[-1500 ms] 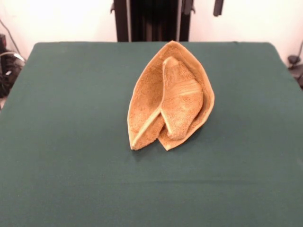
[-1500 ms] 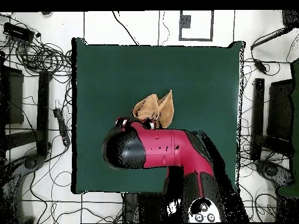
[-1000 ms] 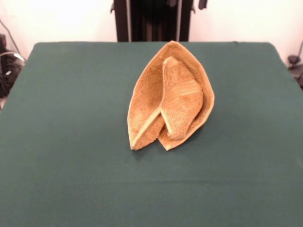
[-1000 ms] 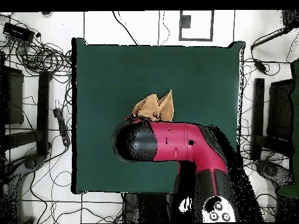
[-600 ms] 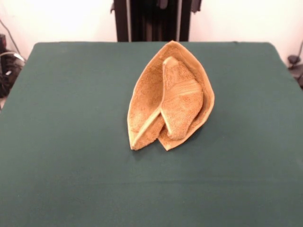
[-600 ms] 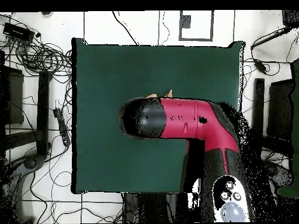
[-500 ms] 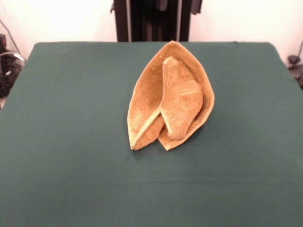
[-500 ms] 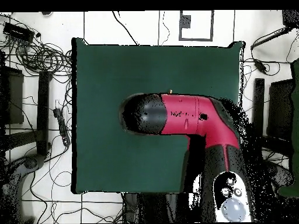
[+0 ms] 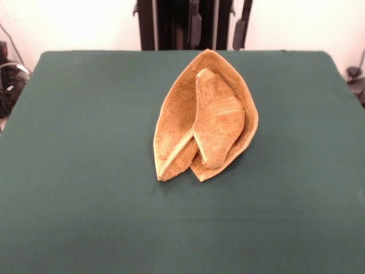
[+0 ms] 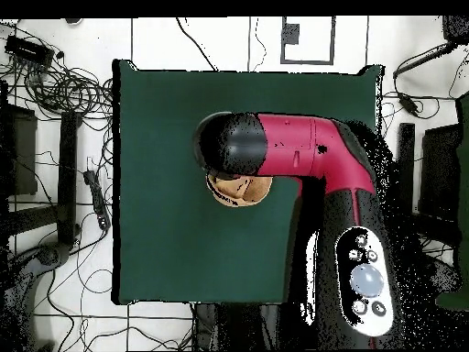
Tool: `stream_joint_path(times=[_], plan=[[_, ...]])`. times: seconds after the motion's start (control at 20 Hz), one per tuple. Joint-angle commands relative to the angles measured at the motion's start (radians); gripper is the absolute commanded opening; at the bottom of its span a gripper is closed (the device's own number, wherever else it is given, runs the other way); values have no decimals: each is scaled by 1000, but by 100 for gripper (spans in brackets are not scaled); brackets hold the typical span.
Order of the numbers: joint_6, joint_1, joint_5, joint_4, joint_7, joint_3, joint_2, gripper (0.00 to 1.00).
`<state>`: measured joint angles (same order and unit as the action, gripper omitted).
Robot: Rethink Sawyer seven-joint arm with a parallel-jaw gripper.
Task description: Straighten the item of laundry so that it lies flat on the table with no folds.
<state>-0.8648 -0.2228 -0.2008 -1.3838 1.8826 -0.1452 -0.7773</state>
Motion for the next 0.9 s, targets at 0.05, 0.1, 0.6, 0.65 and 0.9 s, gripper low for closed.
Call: stream_joint_path(times=[0.05, 0.1, 0.6, 0.65, 0.9], plan=[[-5, 45, 22, -33, 37, -90, 110, 100], [15, 46, 20, -48, 51, -84, 118, 100], [84, 79, 51, -165, 183, -38, 140, 100], [86, 85, 58, -173, 196, -34, 137, 100], [103, 102, 87, -198, 221, -23, 138, 100]])
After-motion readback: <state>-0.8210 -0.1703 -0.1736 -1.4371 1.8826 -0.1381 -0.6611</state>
